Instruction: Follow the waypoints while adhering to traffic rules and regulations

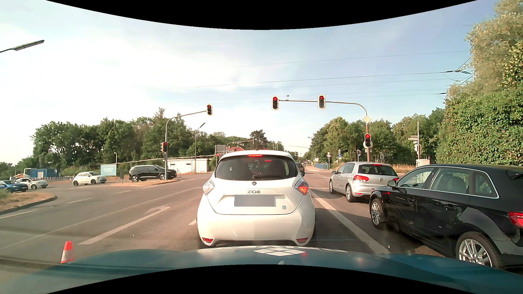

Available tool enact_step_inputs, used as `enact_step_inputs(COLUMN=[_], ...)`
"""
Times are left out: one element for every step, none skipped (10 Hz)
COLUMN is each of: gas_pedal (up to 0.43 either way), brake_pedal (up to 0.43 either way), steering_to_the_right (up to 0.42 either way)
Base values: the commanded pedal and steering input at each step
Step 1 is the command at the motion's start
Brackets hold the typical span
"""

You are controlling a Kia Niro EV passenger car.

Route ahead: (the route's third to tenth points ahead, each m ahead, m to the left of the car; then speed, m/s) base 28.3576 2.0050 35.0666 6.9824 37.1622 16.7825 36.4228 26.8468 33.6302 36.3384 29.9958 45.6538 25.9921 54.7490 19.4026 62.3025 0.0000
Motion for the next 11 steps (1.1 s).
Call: enact_step_inputs(gas_pedal=[0.000, 0.000, 0.000, 0.000, 0.000, 0.000, 0.000, 0.000, 0.000, 0.000, 0.000], brake_pedal=[0.232, 0.232, 0.232, 0.232, 0.232, 0.232, 0.232, 0.232, 0.238, 0.232, 0.232], steering_to_the_right=[0.006, 0.005, 0.005, 0.005, 0.005, 0.005, 0.005, 0.005, 0.005, 0.005, 0.005])
